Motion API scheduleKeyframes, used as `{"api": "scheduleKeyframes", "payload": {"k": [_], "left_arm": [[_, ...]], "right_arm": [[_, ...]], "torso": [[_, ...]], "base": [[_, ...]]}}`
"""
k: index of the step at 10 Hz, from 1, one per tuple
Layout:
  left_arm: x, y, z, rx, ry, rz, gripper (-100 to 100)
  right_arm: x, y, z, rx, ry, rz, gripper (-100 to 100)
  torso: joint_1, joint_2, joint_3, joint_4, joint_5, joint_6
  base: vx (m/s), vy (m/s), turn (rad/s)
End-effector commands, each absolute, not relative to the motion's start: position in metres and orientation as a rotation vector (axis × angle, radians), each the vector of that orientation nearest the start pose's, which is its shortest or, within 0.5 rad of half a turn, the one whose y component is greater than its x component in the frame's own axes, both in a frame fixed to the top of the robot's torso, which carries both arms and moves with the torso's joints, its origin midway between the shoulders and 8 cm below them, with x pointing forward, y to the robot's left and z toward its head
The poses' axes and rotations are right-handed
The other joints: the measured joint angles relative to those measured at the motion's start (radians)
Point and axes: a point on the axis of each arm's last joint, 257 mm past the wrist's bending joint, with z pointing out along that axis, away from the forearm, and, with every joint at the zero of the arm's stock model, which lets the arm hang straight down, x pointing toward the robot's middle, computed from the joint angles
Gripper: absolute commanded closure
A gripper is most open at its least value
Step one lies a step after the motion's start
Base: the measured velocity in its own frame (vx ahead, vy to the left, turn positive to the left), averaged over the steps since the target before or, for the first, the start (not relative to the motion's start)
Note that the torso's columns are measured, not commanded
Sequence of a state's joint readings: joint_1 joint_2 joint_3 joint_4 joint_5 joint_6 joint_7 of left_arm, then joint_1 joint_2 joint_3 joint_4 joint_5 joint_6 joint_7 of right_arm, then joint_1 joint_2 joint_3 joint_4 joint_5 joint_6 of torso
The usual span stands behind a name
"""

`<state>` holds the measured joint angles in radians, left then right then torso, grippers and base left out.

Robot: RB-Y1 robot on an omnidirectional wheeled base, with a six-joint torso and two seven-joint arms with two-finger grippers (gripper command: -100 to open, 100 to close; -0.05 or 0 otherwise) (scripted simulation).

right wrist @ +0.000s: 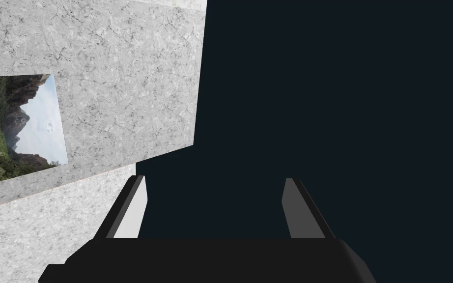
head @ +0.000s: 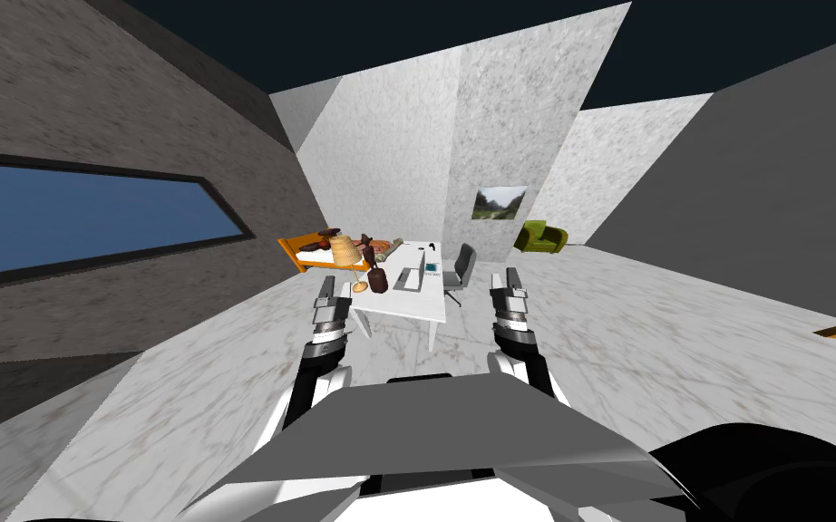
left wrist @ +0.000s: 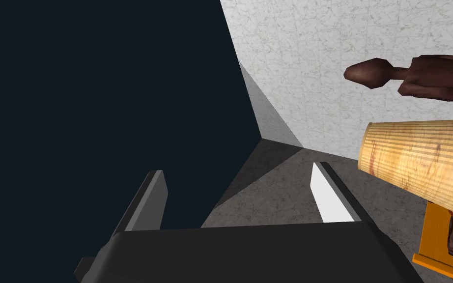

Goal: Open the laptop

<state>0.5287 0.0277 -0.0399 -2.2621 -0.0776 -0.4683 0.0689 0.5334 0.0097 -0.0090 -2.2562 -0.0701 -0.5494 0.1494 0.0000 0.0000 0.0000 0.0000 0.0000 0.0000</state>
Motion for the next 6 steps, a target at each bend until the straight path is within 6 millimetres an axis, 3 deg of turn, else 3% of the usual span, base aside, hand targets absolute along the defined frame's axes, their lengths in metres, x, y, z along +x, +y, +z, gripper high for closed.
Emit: {"api": "scheduleKeyframes", "payload": {"k": [1, 6], "left_arm": [[0.3535, 0.2595, -0.0008, -0.684, 0.717, -1.33, 0], [0.3534, 0.2594, -0.0007, -0.684, 0.717, -1.33, 0]], "right_arm": [[0.3349, -0.2959, 0.0129, 0.656, 0.6, 1.182, 0], [0.3349, -0.2959, 0.013, 0.656, 0.6, 1.182, 0]], "torso": [[0.0, 0.04, -0.082, 0.041, 0.0, 0.0], [0.0, 0.396, -0.792, 0.396, 0.0, 0.0]], "base": [[0.0, 0.0, 0.0], [0.0, 0.0, 0.0]]}}
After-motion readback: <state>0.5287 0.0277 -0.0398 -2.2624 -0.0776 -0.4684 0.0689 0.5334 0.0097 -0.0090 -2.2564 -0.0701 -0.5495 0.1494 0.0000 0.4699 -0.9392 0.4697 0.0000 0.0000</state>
